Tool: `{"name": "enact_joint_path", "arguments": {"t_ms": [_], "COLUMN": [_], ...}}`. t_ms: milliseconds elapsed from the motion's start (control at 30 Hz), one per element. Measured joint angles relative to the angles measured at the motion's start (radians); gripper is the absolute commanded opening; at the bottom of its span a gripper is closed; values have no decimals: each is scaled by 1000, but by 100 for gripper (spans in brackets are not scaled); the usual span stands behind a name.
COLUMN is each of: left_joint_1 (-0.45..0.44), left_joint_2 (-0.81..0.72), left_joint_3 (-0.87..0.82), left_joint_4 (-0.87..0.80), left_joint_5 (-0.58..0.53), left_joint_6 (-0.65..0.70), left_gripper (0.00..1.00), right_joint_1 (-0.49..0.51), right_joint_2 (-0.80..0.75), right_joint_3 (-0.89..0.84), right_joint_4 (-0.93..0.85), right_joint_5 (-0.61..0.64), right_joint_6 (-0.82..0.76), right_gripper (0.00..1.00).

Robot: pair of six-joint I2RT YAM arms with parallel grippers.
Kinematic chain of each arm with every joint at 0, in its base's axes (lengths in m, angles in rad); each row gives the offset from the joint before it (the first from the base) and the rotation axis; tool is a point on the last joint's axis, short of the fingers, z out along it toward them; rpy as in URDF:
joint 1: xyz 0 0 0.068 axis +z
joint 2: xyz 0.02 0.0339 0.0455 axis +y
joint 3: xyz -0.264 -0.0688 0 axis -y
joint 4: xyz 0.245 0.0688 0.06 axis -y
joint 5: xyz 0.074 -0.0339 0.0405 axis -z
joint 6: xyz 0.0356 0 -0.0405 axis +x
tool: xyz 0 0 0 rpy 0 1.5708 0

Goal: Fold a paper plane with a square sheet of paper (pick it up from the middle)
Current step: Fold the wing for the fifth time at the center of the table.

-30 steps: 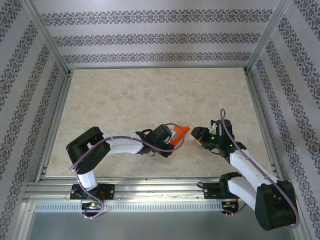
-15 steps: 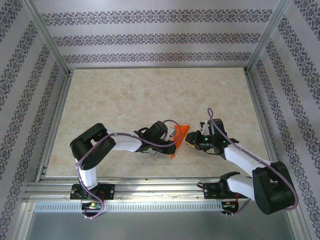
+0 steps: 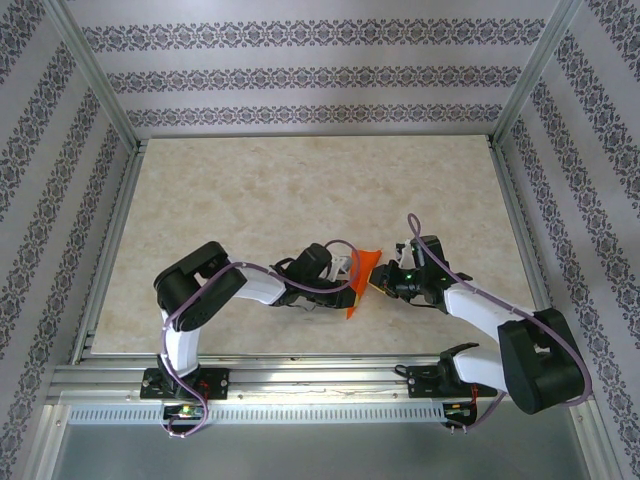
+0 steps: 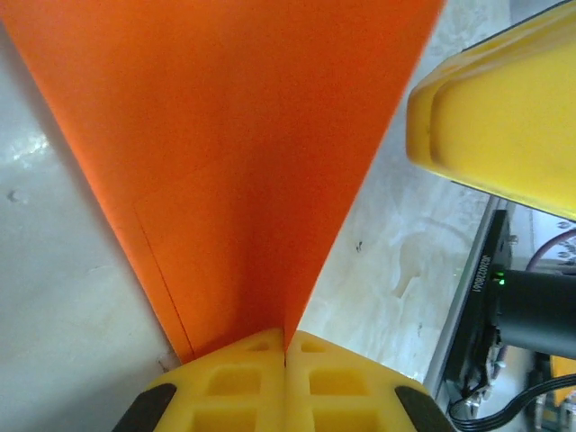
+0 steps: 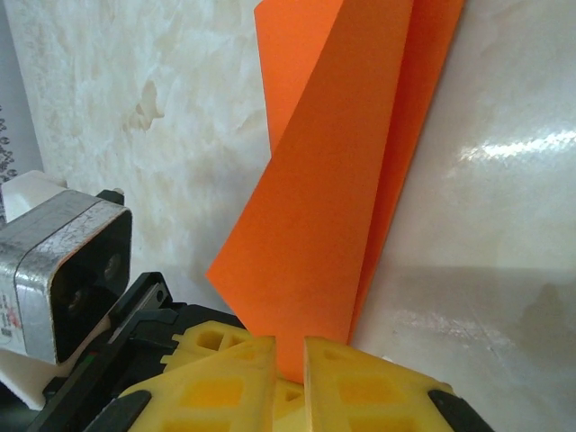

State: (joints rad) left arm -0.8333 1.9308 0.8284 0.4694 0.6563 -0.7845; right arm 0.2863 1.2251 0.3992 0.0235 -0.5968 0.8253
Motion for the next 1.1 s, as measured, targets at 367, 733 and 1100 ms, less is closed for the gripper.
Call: {"name": "enact_joint_path", "arguments": {"t_ms": [367,733,1100], "left_joint_1": [18,21,30], "left_joint_2": [38,56,71], "left_joint_3": [-37,-40,-83], "left_joint_4": [169,222,329], "left_joint_5": [51,55,62], "left_joint_6": [-123,-208,-300], "left_gripper": [0,0,0], "right_joint_1": [11,10,-14], "right_joint_2": [15,100,221], "right_joint_3": [0,31,51], "right_joint_4": [40,101,231], "right_joint_5": [3,-12,-78], "right_joint_6": [-22,-25,5], "right_gripper": [11,8,7]}}
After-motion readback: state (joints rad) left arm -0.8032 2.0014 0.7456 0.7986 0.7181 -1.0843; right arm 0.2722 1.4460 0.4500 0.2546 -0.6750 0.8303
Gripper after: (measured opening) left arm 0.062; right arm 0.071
